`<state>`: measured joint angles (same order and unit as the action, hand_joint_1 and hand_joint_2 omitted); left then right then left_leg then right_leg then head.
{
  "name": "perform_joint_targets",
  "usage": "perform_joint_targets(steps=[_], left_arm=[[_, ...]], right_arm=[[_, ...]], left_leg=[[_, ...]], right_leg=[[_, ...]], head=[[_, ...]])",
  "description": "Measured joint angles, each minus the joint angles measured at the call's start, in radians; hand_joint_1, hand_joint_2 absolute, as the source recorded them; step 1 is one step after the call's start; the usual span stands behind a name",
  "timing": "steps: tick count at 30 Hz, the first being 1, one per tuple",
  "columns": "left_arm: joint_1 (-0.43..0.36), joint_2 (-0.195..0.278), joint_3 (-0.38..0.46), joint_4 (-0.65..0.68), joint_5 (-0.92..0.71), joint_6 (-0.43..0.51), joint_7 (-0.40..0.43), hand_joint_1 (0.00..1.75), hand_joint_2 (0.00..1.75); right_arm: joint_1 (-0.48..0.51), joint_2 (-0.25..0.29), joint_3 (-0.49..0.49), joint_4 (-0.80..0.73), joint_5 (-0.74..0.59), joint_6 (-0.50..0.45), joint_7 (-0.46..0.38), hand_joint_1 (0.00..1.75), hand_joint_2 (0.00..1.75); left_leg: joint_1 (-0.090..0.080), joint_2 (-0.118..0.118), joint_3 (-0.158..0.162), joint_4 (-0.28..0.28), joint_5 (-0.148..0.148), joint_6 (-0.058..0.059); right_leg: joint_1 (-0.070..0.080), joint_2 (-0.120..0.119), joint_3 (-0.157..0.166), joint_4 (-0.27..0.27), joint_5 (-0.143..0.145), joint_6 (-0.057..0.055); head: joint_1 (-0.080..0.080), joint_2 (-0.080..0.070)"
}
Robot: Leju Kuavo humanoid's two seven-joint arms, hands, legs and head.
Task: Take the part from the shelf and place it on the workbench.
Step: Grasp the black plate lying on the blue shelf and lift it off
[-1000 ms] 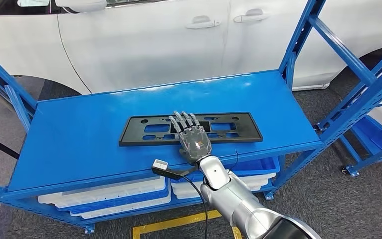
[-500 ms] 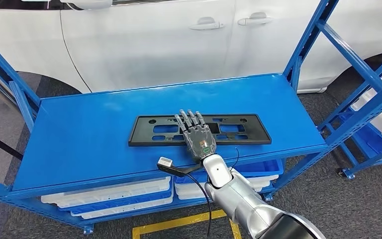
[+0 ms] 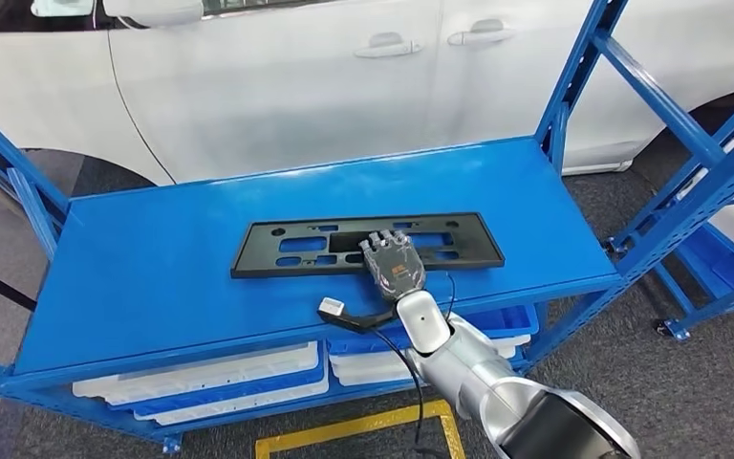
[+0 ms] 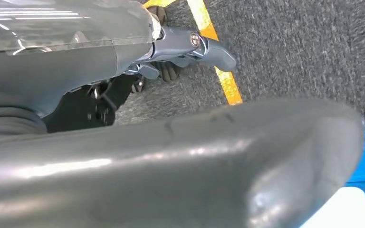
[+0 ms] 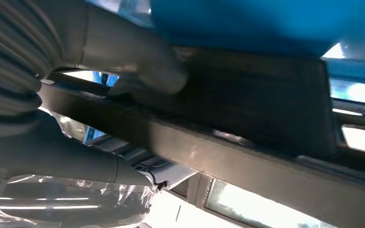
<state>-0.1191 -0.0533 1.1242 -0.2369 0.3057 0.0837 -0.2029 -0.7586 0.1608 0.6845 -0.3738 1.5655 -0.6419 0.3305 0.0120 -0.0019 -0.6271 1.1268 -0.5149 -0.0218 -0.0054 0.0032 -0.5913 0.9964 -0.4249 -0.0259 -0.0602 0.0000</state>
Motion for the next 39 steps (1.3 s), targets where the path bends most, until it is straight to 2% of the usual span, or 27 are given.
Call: perform_joint_targets(steps=[2,3,4,5,6,8,9,12,14,15,17,18,19,20,22,23,24,27,29,30,32,33,34,35,36,37,39], left_arm=[[0.0,0.001,0.0,0.0,0.0,-0.002,0.001,0.0,0.0],[0.0,0.002,0.0,0.0,0.0,-0.002,0.001,0.0,0.0],[0.0,0.003,0.0,0.0,0.0,-0.003,0.0,0.0,0.0],[0.0,0.004,0.0,0.0,0.0,-0.003,-0.001,0.0,0.0],[0.0,0.005,0.0,0.0,0.0,-0.003,-0.003,0.0,0.0],[-0.001,0.006,0.0,0.0,0.0,-0.004,-0.01,0.0,0.0],[-0.001,0.007,0.0,0.0,0.0,-0.005,-0.015,0.0,0.44],[0.001,0.007,0.0,0.0,0.0,-0.015,-0.05,0.0,1.75],[0.001,0.006,-0.002,0.0,0.0,-0.023,-0.085,0.0,1.75],[0.002,0.006,-0.005,0.0,0.0,-0.025,-0.1,0.0,1.75],[0.002,0.007,-0.008,0.0,0.0,-0.021,-0.116,0.0,1.75],[0.003,0.007,-0.009,0.0,0.0,-0.017,-0.12,0.0,1.75],[0.004,0.007,-0.009,0.0,0.0,-0.014,-0.121,0.0,1.75],[0.005,0.007,-0.009,0.0,0.0,-0.011,-0.122,0.0,1.75],[0.006,0.007,-0.009,0.0,0.0,-0.009,-0.121,0.0,1.75],[0.007,0.007,-0.009,0.0,0.0,-0.009,-0.121,0.0,1.75],[0.007,0.007,-0.009,0.0,0.0,-0.009,-0.124,0.0,1.75],[0.008,0.008,-0.009,0.0,0.0,-0.007,-0.144,0.0,1.75],[0.008,0.008,-0.009,0.0,0.0,-0.015,-0.161,0.0,1.75],[0.007,0.009,-0.009,0.0,0.0,-0.024,-0.17,0.0,1.75],[0.006,0.009,-0.009,0.0,0.0,-0.042,-0.188,0.0,1.75],[0.006,0.01,-0.008,0.0,0.0,-0.051,-0.196,0.0,1.75],[0.006,0.01,-0.007,0.0,0.0,-0.059,-0.201,0.0,1.75],[0.006,0.01,-0.006,0.0,0.0,-0.067,-0.206,0.0,1.75],[0.006,0.01,-0.005,0.0,0.0,-0.073,-0.208,0.0,1.75],[0.004,0.011,-0.004,0.0,0.0,-0.076,-0.209,0.0,1.75],[-0.001,0.011,-0.002,0.0,0.0,-0.079,-0.209,0.0,1.75]], right_arm=[[-0.006,0.001,0.0,0.005,0.001,0.007,-0.007,1.74,1.75],[-0.007,0.002,0.0,0.008,0.002,0.009,-0.01,1.74,1.75],[-0.009,0.002,0.001,0.01,0.002,0.01,-0.013,1.74,1.75],[-0.011,0.004,0.001,0.011,0.002,0.012,-0.015,1.75,1.75],[-0.013,0.005,0.002,0.012,0.003,0.013,-0.017,1.75,1.75],[-0.017,0.008,0.002,0.015,0.003,0.014,-0.022,1.75,1.75],[-0.019,0.009,0.002,0.017,0.002,0.014,-0.024,1.75,1.75],[-0.021,0.01,0.002,0.019,0.002,0.013,-0.029,1.75,1.75],[-0.022,0.01,0.002,0.02,0.002,0.012,-0.035,1.75,1.75],[-0.023,0.009,0.001,0.02,0.002,0.012,-0.041,1.75,1.75],[-0.022,0.009,-0.001,0.023,0.002,0.011,-0.055,1.75,1.75],[-0.021,0.009,-0.003,0.024,0.001,0.01,-0.063,1.75,1.75],[-0.021,0.009,-0.005,0.025,0.0,0.009,-0.069,1.75,1.75],[-0.021,0.01,-0.008,0.026,-0.001,0.007,-0.076,1.75,1.75],[-0.023,0.01,-0.016,0.026,-0.002,0.003,-0.087,1.75,1.75],[-0.024,0.011,-0.02,0.026,-0.005,0.0,-0.093,1.75,1.75],[-0.024,0.012,-0.024,0.026,-0.011,-0.005,-0.101,1.75,1.75],[-0.023,0.019,-0.048,0.019,-0.07,-0.029,-0.165,1.75,1.75],[-0.02,0.024,-0.08,-0.011,-0.16,-0.036,-0.267,1.75,1.75],[-0.019,0.029,-0.104,-0.035,-0.221,-0.04,-0.338,1.75,1.75],[-0.013,0.04,-0.162,-0.088,-0.356,-0.049,-0.499,1.75,1.75],[-0.004,0.045,-0.191,-0.117,-0.44,-0.049,-0.592,1.75,1.75],[0.009,0.049,-0.219,-0.15,-0.532,-0.044,-0.688,1.75,1.75],[0.024,0.052,-0.244,-0.189,-0.626,-0.035,-0.784,1.75,1.75],[0.04,0.054,-0.267,-0.233,-0.712,-0.025,-0.861,1.75,1.75],[0.052,0.055,-0.284,-0.271,-0.763,-0.016,-0.9,1.75,1.75],[0.071,0.056,-0.306,-0.33,-0.8,-0.003,-0.906,1.75,1.75]], left_leg=[[0.002,0.0,-0.066,0.137,-0.056,-0.006],[0.002,0.0,-0.084,0.171,-0.059,-0.008],[0.002,0.0,-0.083,0.166,-0.043,-0.009],[0.002,0.0,-0.061,0.116,-0.009,-0.008],[0.003,0.001,-0.027,0.04,0.033,-0.006],[0.0,0.001,0.033,-0.086,0.08,0.002],[-0.002,0.0,0.044,-0.112,0.085,0.007],[-0.001,-0.001,0.043,-0.119,0.083,0.021],[0.003,0.0,0.045,-0.125,0.086,0.033],[0.005,0.001,0.046,-0.127,0.088,0.038],[0.004,0.001,0.045,-0.126,0.087,0.042],[0.004,0.001,0.045,-0.126,0.087,0.042],[0.004,0.001,0.046,-0.125,0.086,0.042],[0.004,0.0,0.048,-0.124,0.084,0.042],[0.004,-0.002,0.053,-0.121,0.079,0.037],[0.002,-0.003,0.054,-0.119,0.077,0.034],[0.001,-0.003,0.053,-0.118,0.075,0.029],[0.0,-0.003,0.051,-0.119,0.074,0.011],[0.002,-0.002,0.045,-0.1,0.056,-0.001],[0.004,-0.002,0.03,-0.063,0.033,-0.006],[0.005,-0.002,-0.026,0.065,-0.033,-0.012],[0.006,-0.002,-0.057,0.131,-0.057,-0.014],[0.006,-0.002,-0.077,0.172,-0.066,-0.015],[0.006,-0.001,-0.078,0.173,-0.054,-0.015],[0.006,-0.001,-0.06,0.135,-0.026,-0.013],[0.006,-0.001,-0.025,0.062,0.013,-0.011],[0.003,-0.001,0.039,-0.072,0.06,-0.001]], right_leg=[[0.001,-0.001,0.0,0.001,-0.001,-0.003],[0.002,-0.001,0.001,0.001,-0.002,-0.004],[0.002,0.0,0.002,0.002,-0.003,-0.004],[0.002,0.0,0.005,0.002,-0.005,-0.003],[0.002,0.001,0.007,0.004,-0.007,0.0],[0.006,0.002,0.008,0.009,-0.012,0.008],[0.008,0.002,0.006,0.011,-0.013,0.012],[0.009,0.003,0.001,0.012,-0.014,0.024],[0.007,0.003,-0.013,0.047,-0.04,0.035],[0.005,0.002,-0.033,0.093,-0.068,0.04],[0.001,0.002,-0.104,0.24,-0.136,0.046],[-0.001,0.002,-0.134,0.299,-0.153,0.048],[-0.002,0.001,-0.148,0.324,-0.15,0.049],[-0.003,0.001,-0.139,0.301,-0.126,0.049],[-0.004,0.001,-0.071,0.156,-0.048,0.043],[-0.003,0.001,-0.039,0.087,-0.023,0.04],[-0.001,0.001,-0.018,0.042,-0.009,0.036],[0.003,0.004,-0.012,0.021,-0.009,0.021],[0.001,0.004,-0.009,0.014,-0.005,0.008],[0.0,0.004,-0.008,0.011,-0.003,0.002],[0.002,0.005,-0.006,0.01,-0.003,-0.005],[0.003,0.005,-0.005,0.01,-0.004,-0.006],[0.005,0.005,-0.004,0.01,-0.004,-0.006],[0.006,0.005,-0.003,0.011,-0.004,-0.006],[0.006,0.005,-0.002,0.011,-0.005,-0.006],[0.006,0.006,-0.001,0.013,-0.006,-0.004],[0.008,0.006,-0.003,0.017,-0.007,0.003]], head=[[0.0,0.0],[0.0,0.0],[0.0,0.0],[0.0,0.0],[0.0,0.0],[0.0,0.0],[0.0,0.0],[0.0,0.0],[0.0,0.0],[0.0,0.0],[0.0,0.0],[0.0,0.0],[0.0,0.0],[0.0,0.0],[0.0,0.0],[0.0,0.0],[0.0,0.0],[0.0,0.0],[0.0,0.0],[0.0,0.0],[0.0,0.0],[0.0,0.0],[0.0,0.0],[0.0,0.0],[0.0,0.0],[0.0,0.0],[0.0,0.0]])
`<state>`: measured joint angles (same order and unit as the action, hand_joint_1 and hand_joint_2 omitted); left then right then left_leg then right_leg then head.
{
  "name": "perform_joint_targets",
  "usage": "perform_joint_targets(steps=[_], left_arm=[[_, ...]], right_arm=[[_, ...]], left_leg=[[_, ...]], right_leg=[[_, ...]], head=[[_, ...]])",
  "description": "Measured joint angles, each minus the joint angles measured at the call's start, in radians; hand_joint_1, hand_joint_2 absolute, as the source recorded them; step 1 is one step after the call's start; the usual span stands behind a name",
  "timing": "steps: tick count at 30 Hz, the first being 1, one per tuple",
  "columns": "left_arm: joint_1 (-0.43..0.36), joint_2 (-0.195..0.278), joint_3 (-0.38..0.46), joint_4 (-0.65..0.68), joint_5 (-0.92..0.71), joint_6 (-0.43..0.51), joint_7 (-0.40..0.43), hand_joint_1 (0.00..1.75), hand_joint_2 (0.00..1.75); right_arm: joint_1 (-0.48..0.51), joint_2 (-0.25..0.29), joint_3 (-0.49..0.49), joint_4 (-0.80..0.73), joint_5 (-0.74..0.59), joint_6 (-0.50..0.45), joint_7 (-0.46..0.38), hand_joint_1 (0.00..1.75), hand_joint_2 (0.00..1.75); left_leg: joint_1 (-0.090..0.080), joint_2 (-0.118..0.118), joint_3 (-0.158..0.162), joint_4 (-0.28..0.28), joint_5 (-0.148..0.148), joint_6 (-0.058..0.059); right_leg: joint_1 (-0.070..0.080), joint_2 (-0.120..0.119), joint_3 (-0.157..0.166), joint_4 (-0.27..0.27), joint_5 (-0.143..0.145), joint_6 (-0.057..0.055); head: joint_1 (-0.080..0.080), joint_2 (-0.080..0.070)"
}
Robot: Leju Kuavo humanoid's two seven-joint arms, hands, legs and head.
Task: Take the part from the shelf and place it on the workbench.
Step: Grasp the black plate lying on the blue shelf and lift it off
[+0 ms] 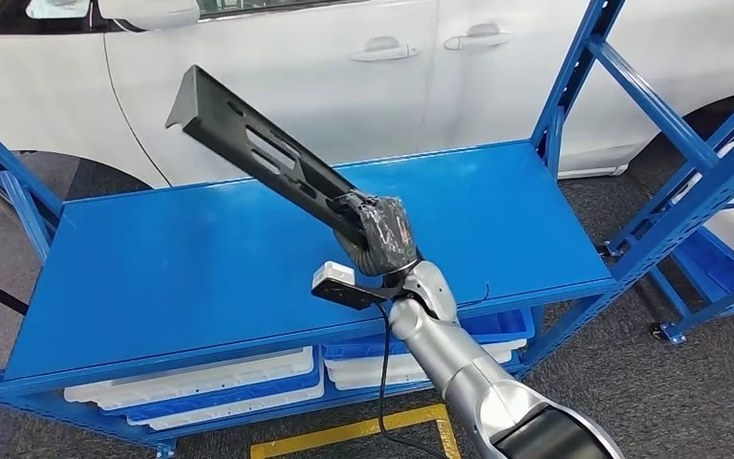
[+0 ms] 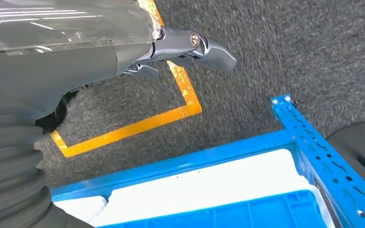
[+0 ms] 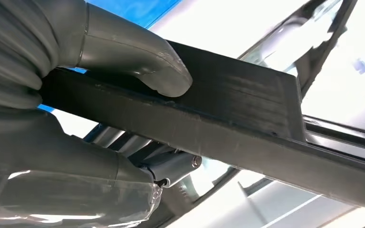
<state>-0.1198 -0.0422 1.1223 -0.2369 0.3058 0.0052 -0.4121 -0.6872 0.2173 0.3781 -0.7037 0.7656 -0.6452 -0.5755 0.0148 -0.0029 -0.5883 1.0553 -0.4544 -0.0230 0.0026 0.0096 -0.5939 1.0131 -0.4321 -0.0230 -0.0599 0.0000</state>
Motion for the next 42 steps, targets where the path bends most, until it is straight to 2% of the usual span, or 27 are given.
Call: perform_joint_targets(steps=[1,4,6,7,9,10,11,12,14,16,18,20,21,22,24,25,26,27,28,29,31,32,35,37,40,41,42], left_arm=[[-0.002,0.0,0.001,0.0,0.0,0.0,0.0,0.0,1.75],[-0.003,0.0,0.003,0.0,0.0,-0.001,0.0,0.0,1.75],[-0.005,-0.001,0.003,0.0,0.0,-0.001,0.0,0.0,1.75],[-0.005,-0.001,0.003,0.0,0.0,-0.002,0.0,0.0,1.75],[-0.006,-0.001,0.004,0.0,0.0,-0.002,0.0,0.0,1.75],[-0.005,-0.001,0.004,0.0,0.0,-0.002,0.0,0.0,1.75],[-0.005,-0.001,0.004,0.0,0.0,-0.002,0.0,0.0,1.75],[-0.005,-0.001,0.004,0.0,0.0,-0.002,0.0,0.0,1.75],[-0.006,-0.002,0.004,0.0,0.0,-0.002,0.0,0.0,1.75],[-0.007,-0.003,0.004,0.0,0.0,-0.002,0.0,0.0,1.75],[-0.007,-0.003,0.004,0.0,0.0,-0.002,0.0,0.0,1.75],[-0.007,-0.002,0.004,0.0,0.0,-0.002,0.0,0.0,1.75],[-0.008,-0.002,0.004,0.0,0.0,-0.003,-0.001,0.0,1.75],[-0.008,-0.001,0.004,0.0,0.0,-0.005,-0.002,0.0,1.75],[-0.008,0.0,0.004,0.0,0.0,-0.01,-0.005,0.0,1.75],[-0.008,0.001,0.005,0.0,0.0,-0.013,-0.007,0.0,1.75],[-0.007,0.002,0.006,0.0,0.0,-0.016,-0.01,0.0,1.75],[-0.005,0.004,0.006,0.0,0.0,-0.018,-0.015,0.0,1.75],[-0.004,0.005,0.008,0.0,0.0,-0.021,-0.021,0.0,1.75],[-0.003,0.006,0.01,0.0,0.0,-0.023,-0.026,0.0,1.75],[-0.002,0.006,0.014,0.0,0.0,-0.026,-0.034,0.0,1.75],[-0.002,0.006,0.017,0.0,0.0,-0.026,-0.035,0.0,1.75],[0.002,0.006,0.027,0.0,0.0,-0.019,-0.036,0.0,1.75],[0.005,0.006,0.03,0.0,0.002,-0.011,-0.034,0.0,1.75],[0.006,0.009,0.031,0.0,0.0,-0.004,-0.03,0.0,1.75],[0.006,0.01,0.031,0.0,0.0,-0.001,-0.031,0.0,1.75],[0.006,0.011,0.031,0.0,0.0,0.001,-0.032,0.0,1.75]], right_arm=[[0.009,0.0,-0.009,-0.02,-0.003,0.003,0.007,1.75,1.75],[0.034,-0.001,-0.026,-0.063,-0.006,0.005,0.013,1.75,1.75],[0.043,-0.002,-0.032,-0.083,-0.006,0.004,0.014,1.75,1.75],[0.046,-0.002,-0.035,-0.09,-0.007,0.004,0.014,1.75,1.75],[0.053,-0.003,-0.042,-0.098,-0.007,0.005,0.014,1.75,1.75],[0.058,-0.003,-0.044,-0.1,-0.007,0.005,0.014,1.75,1.75],[0.063,-0.004,-0.046,-0.102,-0.007,0.005,0.015,1.75,1.75],[0.066,-0.005,-0.047,-0.105,-0.008,0.005,0.015,1.75,1.75],[0.067,-0.005,-0.047,-0.113,-0.008,0.005,0.015,1.75,1.75],[0.067,-0.005,-0.048,-0.119,-0.008,0.005,0.015,1.75,1.75],[0.068,-0.005,-0.048,-0.123,-0.008,0.005,0.015,1.75,1.75],[0.068,-0.005,-0.049,-0.128,-0.016,0.007,0.01,1.75,1.75],[0.068,-0.005,-0.049,-0.133,-0.042,0.017,-0.005,1.75,1.75],[0.073,-0.005,-0.048,-0.148,-0.097,0.04,-0.031,1.75,1.75],[0.097,-0.014,-0.037,-0.225,-0.273,0.12,-0.087,1.75,1.75],[0.116,-0.024,-0.027,-0.291,-0.38,0.174,-0.103,1.75,1.75],[0.136,-0.036,-0.018,-0.358,-0.471,0.226,-0.108,1.75,1.75],[0.157,-0.05,-0.008,-0.44,-0.568,0.294,-0.111,1.75,1.75],[0.177,-0.064,0.001,-0.522,-0.652,0.368,-0.111,1.75,1.75],[0.197,-0.076,0.009,-0.6,-0.726,0.447,-0.112,1.75,1.75],[0.231,-0.097,0.03,-0.752,-0.871,0.631,-0.109,1.75,1.75],[0.246,-0.106,0.041,-0.814,-0.937,0.722,-0.1,1.75,1.75],[0.286,-0.123,0.08,-0.962,-1.109,0.939,-0.056,1.75,1.75],[0.295,-0.135,0.111,-1.038,-1.173,0.991,-0.031,1.75,1.75],[0.292,-0.169,0.154,-1.114,-1.226,0.967,-0.011,1.75,1.75],[0.291,-0.182,0.165,-1.125,-1.237,0.951,-0.01,1.75,1.75],[0.288,-0.195,0.175,-1.133,-1.247,0.933,-0.011,1.75,1.75]], left_leg=[[-0.002,0.0,0.015,-0.033,0.008,0.006],[-0.003,-0.001,0.014,-0.045,0.013,0.024],[0.001,0.001,0.014,-0.051,0.02,0.038],[0.002,0.002,0.013,-0.053,0.022,0.043],[0.001,0.002,0.009,-0.052,0.024,0.047],[0.0,0.002,0.008,-0.052,0.024,0.047],[-0.001,0.002,0.008,-0.051,0.023,0.047],[-0.001,0.002,0.008,-0.05,0.023,0.046],[-0.002,0.001,0.011,-0.048,0.02,0.043],[-0.005,0.0,0.011,-0.046,0.018,0.036],[-0.007,0.0,0.009,-0.048,0.019,0.026],[-0.006,0.0,0.009,-0.05,0.012,0.016],[-0.006,0.0,0.003,-0.033,-0.002,0.012],[-0.004,0.0,-0.014,0.008,-0.028,0.008],[0.0,0.0,-0.075,0.145,-0.092,0.0],[0.002,0.0,-0.106,0.207,-0.113,-0.004],[0.003,0.0,-0.123,0.24,-0.116,-0.007],[0.005,0.0,-0.121,0.232,-0.099,-0.009],[0.006,0.0,-0.098,0.182,-0.065,-0.01],[0.008,0.001,-0.064,0.108,-0.027,-0.009],[0.006,0.001,-0.006,-0.011,0.014,-0.002],[0.004,0.001,0.005,-0.035,0.016,0.003],[0.004,-0.001,0.007,-0.041,0.014,0.022],[0.007,0.001,0.008,-0.047,0.018,0.035],[0.005,0.002,0.005,-0.047,0.02,0.044],[0.004,0.002,0.005,-0.047,0.02,0.045],[0.004,0.002,0.004,-0.046,0.02,0.045]], right_leg=[[0.001,0.001,-0.002,0.001,0.0,0.005],[0.001,0.002,-0.006,0.001,0.003,0.021],[0.001,0.001,-0.022,0.037,-0.024,0.031],[-0.001,0.0,-0.043,0.085,-0.054,0.036],[-0.004,-0.002,-0.108,0.224,-0.121,0.042],[-0.006,-0.003,-0.133,0.277,-0.137,0.044],[-0.008,-0.003,-0.142,0.295,-0.133,0.045],[-0.008,-0.004,-0.13,0.271,-0.11,0.044],[-0.008,-0.004,-0.062,0.128,-0.039,0.036],[-0.003,-0.004,-0.01,0.019,-0.002,0.026],[0.001,-0.003,-0.004,0.0,-0.002,0.021],[-0.005,-0.004,0.0,-0.009,0.004,0.011],[-0.008,-0.005,0.004,-0.017,0.007,0.005],[-0.012,-0.007,0.007,-0.023,0.011,0.0],[-0.012,-0.009,0.008,-0.025,0.012,-0.004],[-0.012,-0.01,0.008,-0.024,0.011,-0.004],[-0.011,-0.011,0.007,-0.022,0.009,-0.003],[-0.011,-0.011,0.007,-0.02,0.007,-0.002],[-0.012,-0.01,0.008,-0.017,0.004,0.0],[-0.012,-0.008,0.009,-0.013,0.001,0.003],[-0.009,-0.003,0.007,-0.003,-0.006,0.012],[-0.008,-0.001,0.005,0.0,-0.008,0.018],[-0.009,0.001,0.003,0.003,-0.011,0.035],[-0.011,-0.002,-0.015,0.048,-0.046,0.044],[-0.014,-0.004,-0.1,0.238,-0.142,0.051],[-0.014,-0.004,-0.121,0.283,-0.155,0.052],[-0.015,-0.004,-0.123,0.29,-0.147,0.052]], head=[[0.0,0.0],[0.0,0.0],[0.0,0.0],[0.0,0.0],[0.0,0.0],[0.0,0.0],[0.0,0.0],[0.0,0.0],[0.0,0.0],[0.0,0.0],[0.0,0.0],[0.0,0.0],[0.0,0.0],[0.0,0.0],[0.0,0.0],[0.0,0.0],[0.0,0.0],[0.0,0.0],[0.0,0.0],[0.0,0.0],[0.0,0.0],[0.0,0.0],[0.0,0.0],[0.0,0.0],[0.0,0.0],[0.0,0.0],[0.0,0.0]])
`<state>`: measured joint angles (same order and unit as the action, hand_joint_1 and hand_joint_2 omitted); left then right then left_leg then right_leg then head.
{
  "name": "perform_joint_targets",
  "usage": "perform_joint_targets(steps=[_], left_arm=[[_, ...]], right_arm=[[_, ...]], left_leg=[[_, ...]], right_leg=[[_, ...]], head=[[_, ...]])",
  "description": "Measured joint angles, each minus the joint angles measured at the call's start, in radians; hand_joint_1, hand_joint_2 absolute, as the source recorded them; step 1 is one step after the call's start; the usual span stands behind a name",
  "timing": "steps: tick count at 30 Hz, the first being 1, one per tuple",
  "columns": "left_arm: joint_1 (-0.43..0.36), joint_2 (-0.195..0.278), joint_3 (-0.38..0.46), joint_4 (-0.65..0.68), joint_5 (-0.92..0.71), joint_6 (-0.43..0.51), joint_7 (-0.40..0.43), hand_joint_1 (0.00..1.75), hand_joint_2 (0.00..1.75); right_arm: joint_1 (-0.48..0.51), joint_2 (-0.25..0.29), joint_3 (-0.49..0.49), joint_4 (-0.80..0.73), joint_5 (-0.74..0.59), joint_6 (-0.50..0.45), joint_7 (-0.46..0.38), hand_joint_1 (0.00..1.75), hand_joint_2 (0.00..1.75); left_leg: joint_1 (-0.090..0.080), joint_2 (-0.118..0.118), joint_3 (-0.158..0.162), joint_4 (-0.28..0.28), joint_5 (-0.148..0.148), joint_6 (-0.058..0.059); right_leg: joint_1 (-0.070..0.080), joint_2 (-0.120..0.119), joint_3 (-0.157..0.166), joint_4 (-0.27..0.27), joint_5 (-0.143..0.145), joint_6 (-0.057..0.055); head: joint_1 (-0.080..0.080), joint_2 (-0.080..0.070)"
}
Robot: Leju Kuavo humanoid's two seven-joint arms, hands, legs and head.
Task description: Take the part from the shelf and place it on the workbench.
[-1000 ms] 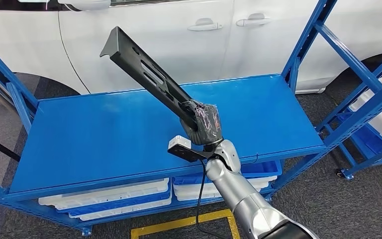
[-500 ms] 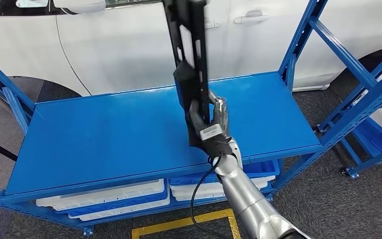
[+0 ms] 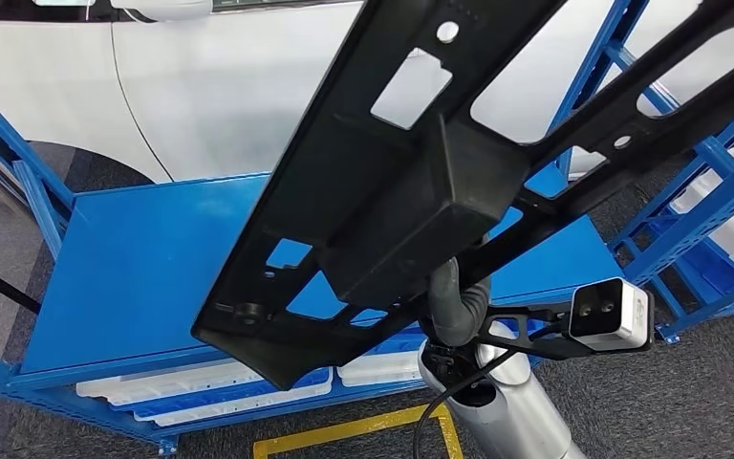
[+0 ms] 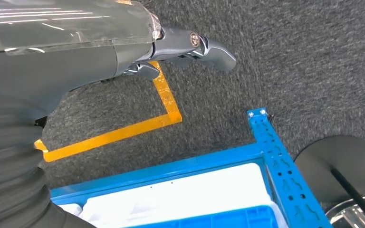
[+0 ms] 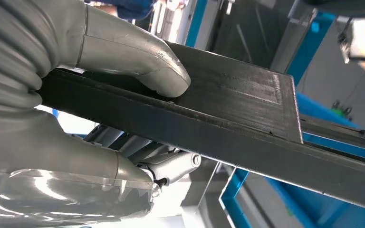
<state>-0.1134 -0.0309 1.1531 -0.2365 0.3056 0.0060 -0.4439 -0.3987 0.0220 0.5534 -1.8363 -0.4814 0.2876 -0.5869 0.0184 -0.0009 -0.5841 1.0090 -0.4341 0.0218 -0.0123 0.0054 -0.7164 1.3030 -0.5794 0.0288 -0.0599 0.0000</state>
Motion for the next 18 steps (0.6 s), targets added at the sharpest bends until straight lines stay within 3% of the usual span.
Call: perform_joint_targets(steps=[3,4,9,13,16,17,18], left_arm=[[-0.002,0.002,-0.001,0.0,0.0,0.003,-0.001,0.0,1.75],[-0.003,0.002,-0.001,0.0,0.0,0.003,-0.001,0.0,1.75],[-0.004,0.002,-0.001,0.0,0.0,0.003,-0.001,0.0,1.75],[-0.008,0.003,-0.002,0.0,0.0,0.006,0.0,0.0,1.75],[-0.009,0.008,-0.004,0.0,0.0,0.015,0.0,0.0,1.75],[-0.009,0.008,-0.005,0.0,0.0,0.018,0.001,0.0,1.75],[-0.009,0.009,-0.006,0.0,0.0,0.019,0.001,0.0,1.75]], right_arm=[[-0.012,-0.036,0.027,-0.016,-0.023,-0.046,-0.009,1.75,1.75],[-0.014,-0.041,0.03,-0.019,-0.026,-0.051,-0.011,1.75,1.75],[-0.016,-0.045,0.032,-0.021,-0.027,-0.053,-0.012,1.75,1.75],[-0.031,-0.076,0.055,-0.039,-0.04,-0.077,-0.022,1.75,1.75],[-0.046,-0.122,0.116,-0.061,-0.077,-0.127,-0.026,1.75,1.75],[-0.049,-0.134,0.136,-0.064,-0.085,-0.142,-0.027,1.75,1.75],[-0.047,-0.142,0.144,-0.065,-0.087,-0.149,-0.028,1.75,1.75]], left_leg=[[-0.001,-0.002,0.001,0.004,0.0,-0.001],[-0.001,-0.003,0.001,0.004,0.0,-0.001],[-0.001,-0.003,0.001,0.005,0.0,-0.002],[-0.008,-0.003,-0.004,0.007,0.002,-0.022],[-0.005,-0.003,-0.088,0.223,-0.118,-0.046],[-0.004,-0.002,-0.11,0.288,-0.152,-0.049],[-0.004,-0.002,-0.094,0.267,-0.136,-0.049]], right_leg=[[0.0,0.0,0.074,-0.139,0.082,-0.007],[0.0,0.0,0.092,-0.172,0.097,-0.009],[0.0,0.0,0.109,-0.203,0.109,-0.012],[0.007,0.0,0.143,-0.289,0.123,-0.026],[0.002,-0.005,0.13,-0.298,0.145,-0.049],[0.003,-0.006,0.125,-0.298,0.149,-0.052],[0.003,-0.006,0.121,-0.295,0.151,-0.051]], head=[[0.0,0.0],[0.0,0.0],[0.0,0.0],[0.0,0.0],[0.0,0.0],[0.0,0.0],[0.0,0.0]])
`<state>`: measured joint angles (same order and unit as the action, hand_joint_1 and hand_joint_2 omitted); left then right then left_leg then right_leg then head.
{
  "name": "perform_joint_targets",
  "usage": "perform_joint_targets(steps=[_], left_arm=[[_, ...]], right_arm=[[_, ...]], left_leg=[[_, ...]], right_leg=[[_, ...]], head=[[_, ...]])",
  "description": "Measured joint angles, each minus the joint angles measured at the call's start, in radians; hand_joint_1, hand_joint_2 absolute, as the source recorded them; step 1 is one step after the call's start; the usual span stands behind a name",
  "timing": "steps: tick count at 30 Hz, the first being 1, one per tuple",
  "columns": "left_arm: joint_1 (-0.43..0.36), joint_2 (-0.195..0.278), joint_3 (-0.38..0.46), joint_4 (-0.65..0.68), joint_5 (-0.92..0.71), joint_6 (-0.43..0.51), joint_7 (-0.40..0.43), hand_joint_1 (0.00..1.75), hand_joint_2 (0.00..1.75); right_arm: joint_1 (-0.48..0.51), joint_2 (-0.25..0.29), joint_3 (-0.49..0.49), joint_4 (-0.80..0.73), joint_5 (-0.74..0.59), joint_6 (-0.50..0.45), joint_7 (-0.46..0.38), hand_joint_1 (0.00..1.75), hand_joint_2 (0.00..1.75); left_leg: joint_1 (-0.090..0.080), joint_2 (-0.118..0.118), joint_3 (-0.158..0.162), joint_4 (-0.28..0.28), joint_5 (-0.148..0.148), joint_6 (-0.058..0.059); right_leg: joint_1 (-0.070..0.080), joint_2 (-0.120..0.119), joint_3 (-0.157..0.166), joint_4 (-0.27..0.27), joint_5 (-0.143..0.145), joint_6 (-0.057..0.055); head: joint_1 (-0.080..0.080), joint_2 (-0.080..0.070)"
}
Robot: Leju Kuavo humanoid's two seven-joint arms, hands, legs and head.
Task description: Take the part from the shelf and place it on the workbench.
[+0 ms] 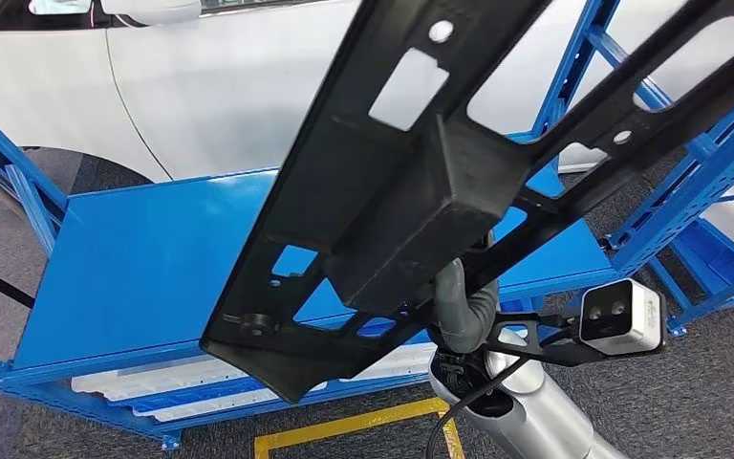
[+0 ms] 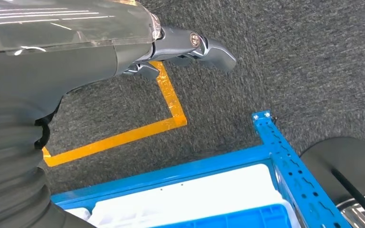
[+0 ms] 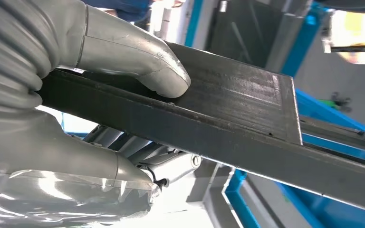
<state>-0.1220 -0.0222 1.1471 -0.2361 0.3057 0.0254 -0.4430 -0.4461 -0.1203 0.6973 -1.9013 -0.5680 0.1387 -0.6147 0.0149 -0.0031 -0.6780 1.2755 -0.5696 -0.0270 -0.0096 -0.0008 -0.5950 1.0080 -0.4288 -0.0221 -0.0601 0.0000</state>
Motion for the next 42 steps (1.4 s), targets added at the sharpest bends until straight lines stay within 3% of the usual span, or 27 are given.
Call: perform_joint_targets(steps=[2,4,8,10,12,13,14,15,16,19,21,23,24,26,28,29,30,31,33,35,36,39,40,42], left_arm=[[-0.001,0.002,-0.003,0.0,0.0,0.002,0.001,0.0,1.75],[-0.002,0.004,-0.007,0.0,0.0,0.003,0.001,0.0,1.75],[0.001,0.01,-0.014,0.0,0.0,0.005,0.0,0.0,1.75],[0.003,0.015,-0.018,0.0,0.0,0.005,0.002,0.0,1.75],[0.003,0.021,-0.02,0.0,0.0,0.005,0.007,0.0,1.75],[0.005,0.023,-0.02,0.0,0.0,0.006,0.01,0.0,1.75],[0.006,0.026,-0.021,0.0,0.0,0.007,0.015,0.0,1.75],[0.007,0.028,-0.021,0.0,0.0,0.008,0.019,0.0,1.75],[0.009,0.029,-0.021,0.0,0.0,0.008,0.022,0.0,1.75],[0.011,0.031,-0.022,0.0,0.0,0.011,0.032,0.0,1.75],[0.012,0.033,-0.022,0.0,0.0,0.013,0.038,0.0,1.75],[0.014,0.036,-0.023,0.0,0.0,0.014,0.042,0.0,1.75],[0.016,0.037,-0.023,0.0,0.0,0.015,0.043,0.0,1.75],[0.018,0.039,-0.023,0.0,0.0,0.014,0.044,0.0,1.75],[0.018,0.042,-0.023,0.0,0.0,0.014,0.045,0.0,1.75],[0.018,0.043,-0.023,0.0,0.0,0.014,0.045,0.0,1.75],[0.019,0.043,-0.023,0.0,0.0,0.014,0.045,0.0,1.75],[0.019,0.043,-0.023,0.0,0.0,0.014,0.045,0.0,1.75],[0.018,0.044,-0.023,0.0,0.0,0.014,0.046,0.0,1.75],[0.016,0.045,-0.023,0.0,0.0,0.014,0.046,0.0,1.75],[0.016,0.045,-0.023,0.0,0.0,0.014,0.046,0.0,1.75],[0.018,0.047,-0.023,0.0,0.0,0.016,0.044,0.0,1.75],[0.017,0.047,-0.023,0.0,0.0,0.017,0.043,0.0,1.75],[0.017,0.047,-0.023,0.0,0.0,0.017,0.04,0.0,1.75]], right_arm=[[0.005,-0.015,0.014,-0.001,-0.002,-0.011,-0.003,1.75,1.75],[0.014,-0.026,0.025,-0.003,0.003,-0.019,-0.011,1.75,1.75],[0.044,-0.047,0.037,-0.014,0.031,-0.029,-0.034,1.75,1.75],[0.055,-0.058,0.04,-0.021,0.046,-0.031,-0.044,1.75,1.75],[0.065,-0.066,0.043,-0.025,0.053,-0.028,-0.05,1.75,1.75],[0.07,-0.068,0.045,-0.025,0.054,-0.025,-0.053,1.75,1.75],[0.074,-0.07,0.047,-0.026,0.054,-0.024,-0.055,1.75,1.75],[0.077,-0.072,0.048,-0.026,0.055,-0.023,-0.055,1.75,1.75],[0.079,-0.073,0.05,-0.026,0.056,-0.023,-0.056,1.75,1.75],[0.08,-0.075,0.051,-0.028,0.061,-0.024,-0.059,1.75,1.75],[0.082,-0.079,0.052,-0.032,0.064,-0.024,-0.064,1.75,1.75],[0.085,-0.085,0.052,-0.033,0.066,-0.023,-0.07,1.75,1.75],[0.087,-0.087,0.052,-0.033,0.067,-0.023,-0.071,1.75,1.75],[0.091,-0.091,0.052,-0.034,0.068,-0.023,-0.072,1.75,1.75],[0.096,-0.093,0.052,-0.034,0.068,-0.023,-0.072,1.75,1.75],[0.099,-0.095,0.052,-0.034,0.068,-0.023,-0.072,1.75,1.75],[0.101,-0.097,0.052,-0.034,0.068,-0.023,-0.072,1.75,1.75],[0.102,-0.098,0.052,-0.034,0.069,-0.023,-0.072,1.75,1.75],[0.104,-0.101,0.052,-0.034,0.069,-0.023,-0.072,1.75,1.75],[0.104,-0.102,0.052,-0.034,0.069,-0.021,-0.073,1.75,1.75],[0.104,-0.103,0.052,-0.034,0.069,-0.019,-0.073,1.75,1.75],[0.104,-0.104,0.052,-0.034,0.066,-0.006,-0.073,1.75,1.75],[0.104,-0.104,0.052,-0.034,0.065,-0.002,-0.073,1.75,1.75],[0.104,-0.105,0.051,-0.033,0.063,0.003,-0.073,1.75,1.75]], left_leg=[[0.0,0.0,0.077,-0.133,0.056,0.004],[-0.003,-0.001,0.133,-0.24,0.088,0.013],[-0.006,0.0,0.13,-0.261,0.106,0.038],[-0.002,0.004,0.118,-0.269,0.123,0.052],[-0.003,0.006,0.1,-0.269,0.136,0.058],[-0.004,0.007,0.089,-0.268,0.143,0.058],[-0.004,0.008,0.079,-0.267,0.149,0.058],[-0.004,0.009,0.07,-0.265,0.155,0.056],[-0.004,0.009,0.061,-0.263,0.161,0.055],[-0.006,0.007,0.044,-0.259,0.178,0.043],[-0.007,0.006,0.041,-0.262,0.191,0.031],[-0.006,0.005,0.04,-0.266,0.2,0.019],[-0.005,0.004,0.033,-0.256,0.187,0.015],[-0.002,0.003,0.006,-0.181,0.11,0.01],[-0.001,0.002,-0.026,-0.056,0.021,0.004],[-0.001,0.003,-0.031,-0.01,0.004,0.001],[0.0,0.003,-0.022,0.01,0.008,-0.002],[0.0,0.003,0.003,-0.007,0.031,-0.004],[0.001,0.003,0.094,-0.129,0.074,0.0],[-0.004,0.002,0.167,-0.244,0.073,0.01],[-0.008,0.002,0.18,-0.269,0.065,0.015],[-0.006,0.004,0.172,-0.28,0.08,0.032],[-0.003,0.006,0.166,-0.282,0.089,0.04],[-0.001,0.011,0.149,-0.285,0.107,0.05]], right_leg=[[0.0,0.0,-0.005,0.007,0.001,0.003],[0.003,0.001,-0.011,0.014,0.005,0.011],[0.004,0.003,-0.022,0.017,0.012,0.036],[0.001,0.004,-0.045,0.068,-0.039,0.046],[-0.002,0.003,-0.088,0.192,-0.13,0.055],[-0.003,0.002,-0.106,0.254,-0.162,0.058],[-0.004,0.002,-0.111,0.291,-0.175,0.059],[-0.004,0.002,-0.097,0.292,-0.169,0.059],[-0.004,0.002,-0.062,0.251,-0.147,0.058],[0.001,0.004,0.077,0.045,-0.094,0.043],[0.007,0.006,0.102,-0.005,-0.09,0.032],[0.006,0.005,0.094,-0.011,-0.075,0.019],[0.004,0.003,0.088,-0.014,-0.065,0.011],[0.001,0.0,0.071,-0.019,-0.045,-0.003],[0.004,0.0,0.047,-0.017,-0.028,-0.009],[0.005,-0.001,0.034,-0.015,-0.02,-0.009],[0.006,-0.001,0.02,-0.011,-0.013,-0.009],[0.006,-0.001,0.007,-0.007,-0.006,-0.007],[0.006,-0.001,-0.014,0.003,0.004,-0.001],[0.007,-0.002,-0.027,0.011,0.013,0.009],[0.007,-0.002,-0.029,0.012,0.018,0.015],[0.007,0.0,-0.037,0.017,0.021,0.032],[0.007,0.001,-0.045,0.037,0.0,0.037],[0.004,0.002,-0.081,0.136,-0.085,0.046]], head=[[0.0,0.0],[0.0,0.0],[0.0,0.0],[0.0,0.0],[0.0,0.0],[0.0,0.0],[0.0,0.0],[0.0,0.0],[0.0,0.0],[0.0,0.0],[0.0,0.0],[0.0,0.0],[0.0,0.0],[0.0,0.0],[0.0,0.0],[0.0,0.0],[0.0,0.0],[0.0,0.0],[0.0,0.0],[0.0,0.0],[0.0,0.0],[0.0,0.0],[0.0,0.0],[0.0,0.0]])
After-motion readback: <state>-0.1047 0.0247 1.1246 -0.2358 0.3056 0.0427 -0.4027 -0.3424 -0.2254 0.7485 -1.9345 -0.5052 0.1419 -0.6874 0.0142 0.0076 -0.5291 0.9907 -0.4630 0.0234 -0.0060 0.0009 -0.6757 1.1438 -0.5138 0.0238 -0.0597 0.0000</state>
